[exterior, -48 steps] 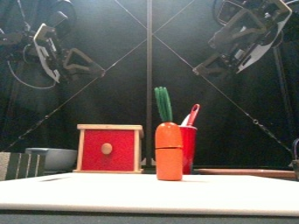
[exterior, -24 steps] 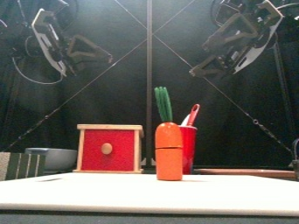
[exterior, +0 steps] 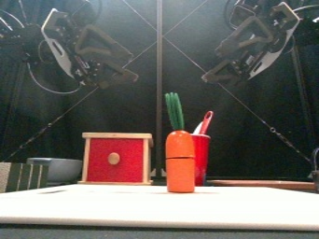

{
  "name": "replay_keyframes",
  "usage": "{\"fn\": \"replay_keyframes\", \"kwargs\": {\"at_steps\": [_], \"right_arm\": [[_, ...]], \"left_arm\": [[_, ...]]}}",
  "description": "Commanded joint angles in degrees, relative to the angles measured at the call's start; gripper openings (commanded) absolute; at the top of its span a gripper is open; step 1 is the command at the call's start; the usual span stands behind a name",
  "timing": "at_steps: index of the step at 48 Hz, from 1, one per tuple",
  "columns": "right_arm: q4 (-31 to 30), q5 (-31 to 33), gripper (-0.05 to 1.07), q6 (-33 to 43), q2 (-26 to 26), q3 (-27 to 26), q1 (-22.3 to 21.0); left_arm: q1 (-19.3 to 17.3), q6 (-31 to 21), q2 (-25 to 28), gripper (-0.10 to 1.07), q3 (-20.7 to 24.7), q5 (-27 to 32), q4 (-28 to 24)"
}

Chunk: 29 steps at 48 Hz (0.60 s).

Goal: Grab carrot

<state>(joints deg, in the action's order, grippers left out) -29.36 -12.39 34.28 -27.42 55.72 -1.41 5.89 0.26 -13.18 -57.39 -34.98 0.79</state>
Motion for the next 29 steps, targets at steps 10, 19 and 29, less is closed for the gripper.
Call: {"fn": "replay_keyframes", "kwargs": {"at_steps": [10,19,29], "right_arm": [[0.26,-0.26,1.03,0.62,-1.23,0.53,-0.26],[0.53,-0.09,1.03,0.79,-2.29,1.67,-0.26],[1.05,-0.09,1.03,0.79,-3.08,2.64,-0.26]], "left_arm": [[0.7,0.26,8.79,0.92,2.2,-11.34,0.97],[1.85,1.49,16.26,0.92,3.69,-18.19,1.14],[3.08,2.64,20.65,0.92,5.71,-18.54,2.37]]}}
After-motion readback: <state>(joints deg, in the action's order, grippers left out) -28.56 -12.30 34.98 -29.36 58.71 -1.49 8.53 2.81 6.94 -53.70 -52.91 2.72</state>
